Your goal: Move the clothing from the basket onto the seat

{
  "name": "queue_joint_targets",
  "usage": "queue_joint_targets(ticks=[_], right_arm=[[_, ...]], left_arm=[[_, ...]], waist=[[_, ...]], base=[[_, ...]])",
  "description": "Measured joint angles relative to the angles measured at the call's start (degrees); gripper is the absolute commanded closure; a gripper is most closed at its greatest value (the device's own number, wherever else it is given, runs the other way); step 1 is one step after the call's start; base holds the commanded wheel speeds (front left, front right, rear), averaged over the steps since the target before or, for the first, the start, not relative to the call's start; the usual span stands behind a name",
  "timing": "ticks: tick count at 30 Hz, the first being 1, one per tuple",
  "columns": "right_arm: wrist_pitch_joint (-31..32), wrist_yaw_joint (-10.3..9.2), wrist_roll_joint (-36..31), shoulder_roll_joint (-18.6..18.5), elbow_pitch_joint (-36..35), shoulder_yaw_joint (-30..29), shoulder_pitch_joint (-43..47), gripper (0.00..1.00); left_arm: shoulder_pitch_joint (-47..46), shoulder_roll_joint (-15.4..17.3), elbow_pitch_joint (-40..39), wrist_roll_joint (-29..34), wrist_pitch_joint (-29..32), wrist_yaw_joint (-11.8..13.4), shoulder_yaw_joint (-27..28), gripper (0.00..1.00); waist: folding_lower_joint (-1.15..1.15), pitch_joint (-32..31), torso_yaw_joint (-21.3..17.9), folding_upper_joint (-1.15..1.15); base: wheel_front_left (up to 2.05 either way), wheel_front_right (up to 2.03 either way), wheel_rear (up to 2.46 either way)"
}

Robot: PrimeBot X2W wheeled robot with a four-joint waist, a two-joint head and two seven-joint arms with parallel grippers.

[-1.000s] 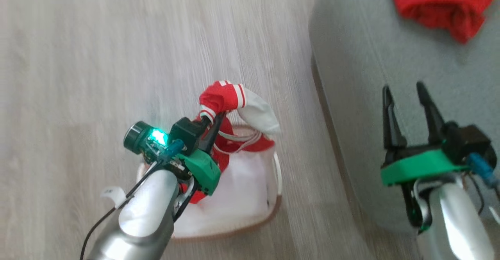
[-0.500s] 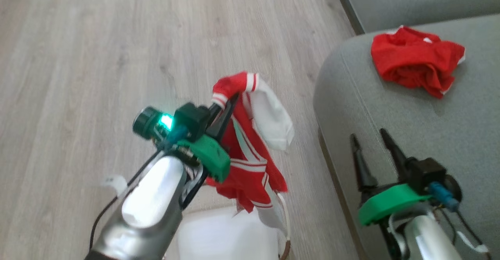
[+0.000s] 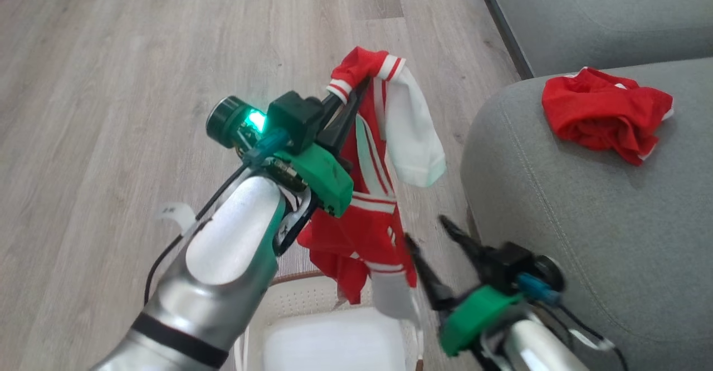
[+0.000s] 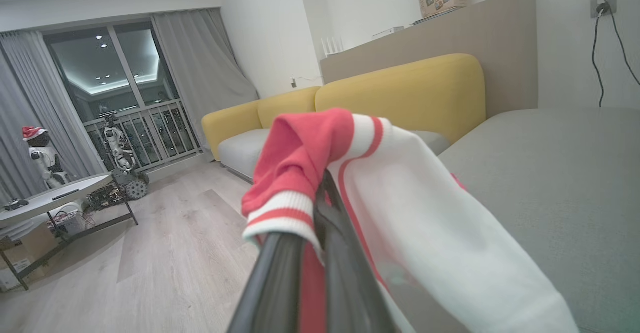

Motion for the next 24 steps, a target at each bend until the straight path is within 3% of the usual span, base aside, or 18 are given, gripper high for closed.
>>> queue_joint_targets(ticks=[7, 13, 24], right_arm=[[0.0, 0.0, 4.65, -0.01, 0.89, 8.21, -4.52, 0.0], [0.0, 0.0, 5.2, -0.42, 2.87, 10.53, -8.07, 0.0], [0.0, 0.0, 9.84, -0.46, -3.04, 12.63, -9.66, 0.0]], left_arm=[[-3.09, -0.14, 2.11, -1.24, 0.91, 1.02, -1.76, 1.0], [-5.23, -0.33, 1.99, -3.91, 1.41, 2.04, -4.39, 1.0], [-7.87, -0.37, 5.34, -5.65, 1.81, 4.13, -6.81, 1.0]], waist=[[0.0, -0.06, 0.67, 0.0], [0.0, 0.31, 1.88, 0.0], [0.0, 0.61, 2.29, -0.01]], base=[[0.0, 0.0, 0.0], [0.0, 0.0, 0.0], [0.0, 0.0, 0.0]])
